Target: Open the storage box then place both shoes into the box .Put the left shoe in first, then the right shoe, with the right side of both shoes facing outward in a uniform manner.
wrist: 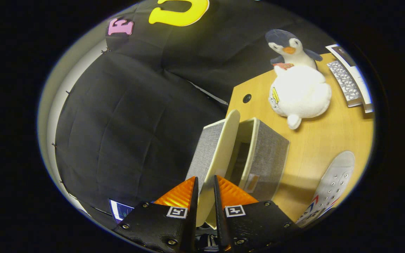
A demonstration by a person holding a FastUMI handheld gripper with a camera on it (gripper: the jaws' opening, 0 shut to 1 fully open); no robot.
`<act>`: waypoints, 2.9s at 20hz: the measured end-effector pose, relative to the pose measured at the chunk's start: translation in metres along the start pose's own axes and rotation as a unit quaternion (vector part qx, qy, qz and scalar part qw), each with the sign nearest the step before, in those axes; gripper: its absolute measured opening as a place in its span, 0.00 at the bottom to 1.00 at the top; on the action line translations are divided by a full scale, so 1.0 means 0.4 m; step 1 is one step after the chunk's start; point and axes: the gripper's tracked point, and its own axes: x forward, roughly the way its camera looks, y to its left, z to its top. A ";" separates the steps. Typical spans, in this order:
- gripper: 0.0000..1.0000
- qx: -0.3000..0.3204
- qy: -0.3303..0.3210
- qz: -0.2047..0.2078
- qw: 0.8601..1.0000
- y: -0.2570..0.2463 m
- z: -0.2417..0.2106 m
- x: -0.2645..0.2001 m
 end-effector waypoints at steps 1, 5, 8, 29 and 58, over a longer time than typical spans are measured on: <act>0.24 0.012 0.002 -0.005 1.000 -0.018 -0.006 0.003; 0.35 0.054 0.005 -0.003 0.999 -0.051 -0.002 0.023; 0.20 0.059 -0.004 -0.005 0.998 -0.063 0.020 0.001; 0.36 -0.131 0.055 -0.001 0.990 0.536 0.064 0.325; 0.75 -0.111 0.009 -0.136 0.984 0.118 0.082 -0.111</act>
